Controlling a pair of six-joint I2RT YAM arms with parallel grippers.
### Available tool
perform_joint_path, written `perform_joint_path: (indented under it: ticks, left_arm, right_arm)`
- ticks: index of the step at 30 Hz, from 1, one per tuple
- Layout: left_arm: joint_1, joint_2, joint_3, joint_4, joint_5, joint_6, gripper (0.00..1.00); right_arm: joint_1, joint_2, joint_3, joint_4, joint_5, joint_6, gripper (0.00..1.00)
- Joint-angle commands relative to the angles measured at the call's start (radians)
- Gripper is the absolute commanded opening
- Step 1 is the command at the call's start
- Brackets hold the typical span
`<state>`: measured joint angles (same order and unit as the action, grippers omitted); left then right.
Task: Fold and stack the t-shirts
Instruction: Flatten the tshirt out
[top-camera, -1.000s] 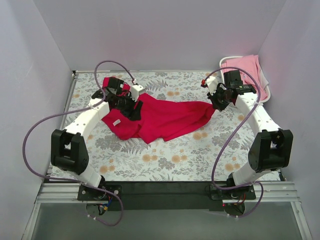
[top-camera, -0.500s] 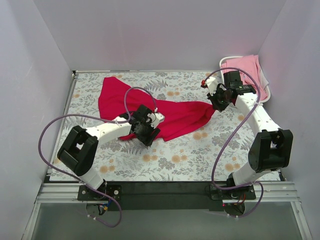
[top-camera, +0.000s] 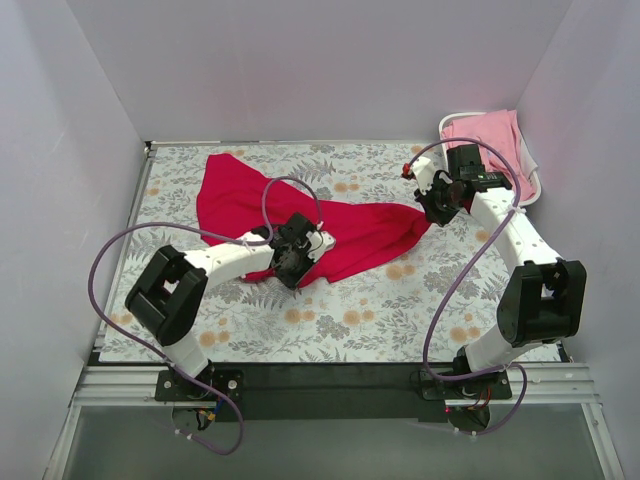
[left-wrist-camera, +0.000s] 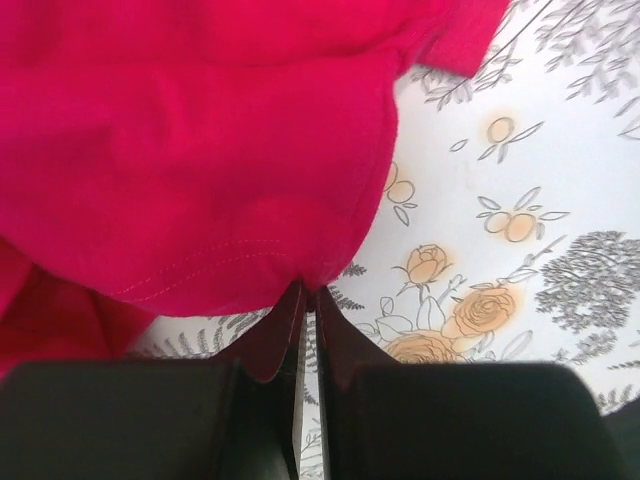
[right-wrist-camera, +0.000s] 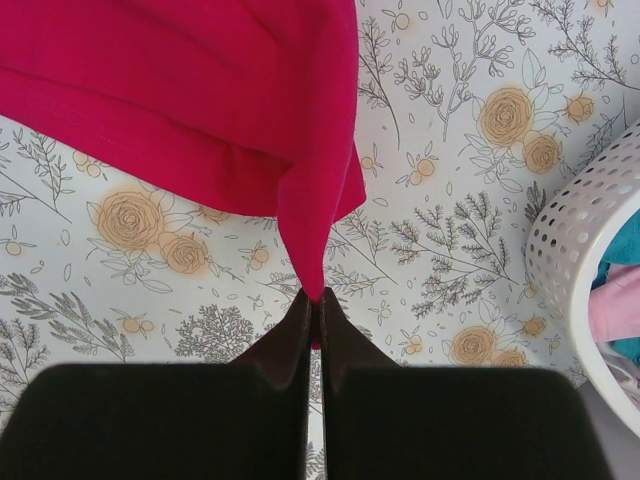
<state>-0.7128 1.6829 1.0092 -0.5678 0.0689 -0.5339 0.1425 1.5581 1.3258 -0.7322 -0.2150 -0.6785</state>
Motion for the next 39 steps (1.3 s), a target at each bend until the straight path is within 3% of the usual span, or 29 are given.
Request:
perform_joint_path:
  ticks: [1, 4, 8, 9, 12, 15, 18, 22, 26, 30, 31, 36, 39]
  left_arm:
    - [-0.007, -0.035, 0.13, -0.124, 0.031, 0.029, 0.0]
    - [-0.005, 0.001, 0.253, -0.106, -0.001, 0.063, 0.0]
    - [0.004, 0.161, 0.431, -0.006, -0.008, 0.083, 0.0]
    - [0.009, 0.194, 0.463, 0.009, -0.009, 0.072, 0.06]
    - [0.036, 0.308, 0.578, 0.02, -0.018, 0.046, 0.42]
    - [0.105, 0.285, 0.605, 0.005, 0.066, -0.008, 0.53]
    - [0.154, 0.166, 0.525, -0.004, 0.132, 0.017, 0.53]
    - [0.165, -0.027, 0.376, -0.044, 0.23, 0.103, 0.39]
    - [0.164, -0.06, 0.29, -0.06, 0.264, 0.13, 0.35]
    - [0.145, -0.017, 0.275, -0.003, 0.192, 0.095, 0.35]
    - [0.109, 0.012, 0.272, 0.012, 0.111, 0.094, 0.36]
    - [-0.003, 0.06, 0.212, 0.104, -0.056, 0.097, 0.45]
    - [-0.016, 0.089, 0.219, 0.106, -0.136, 0.098, 0.49]
  right_arm:
    - [0.005, -0.044, -0.005, 0.005, -0.004, -0.009, 0.01]
    - [0.003, -0.053, -0.014, 0.005, 0.002, -0.016, 0.01]
    - [0.003, -0.053, -0.027, 0.002, -0.001, -0.016, 0.01]
    - [0.003, -0.052, -0.023, 0.004, 0.0, -0.015, 0.01]
    - [0.005, -0.044, -0.016, -0.003, 0.0, -0.01, 0.01]
    - [0.005, -0.053, -0.022, -0.003, 0.0, -0.013, 0.01]
    - [0.005, -0.056, -0.033, -0.003, -0.009, -0.015, 0.01]
    - [0.005, -0.049, -0.031, -0.003, -0.026, -0.006, 0.01]
    - [0.005, -0.04, -0.025, -0.003, -0.027, 0.002, 0.01]
    - [0.003, -0.033, -0.014, -0.003, -0.03, 0.014, 0.01]
    - [0.005, -0.033, -0.014, -0.003, -0.03, 0.016, 0.01]
    - [0.003, -0.033, -0.019, -0.004, -0.012, 0.01, 0.01]
    - [0.003, -0.033, -0.034, -0.006, -0.009, 0.002, 0.01]
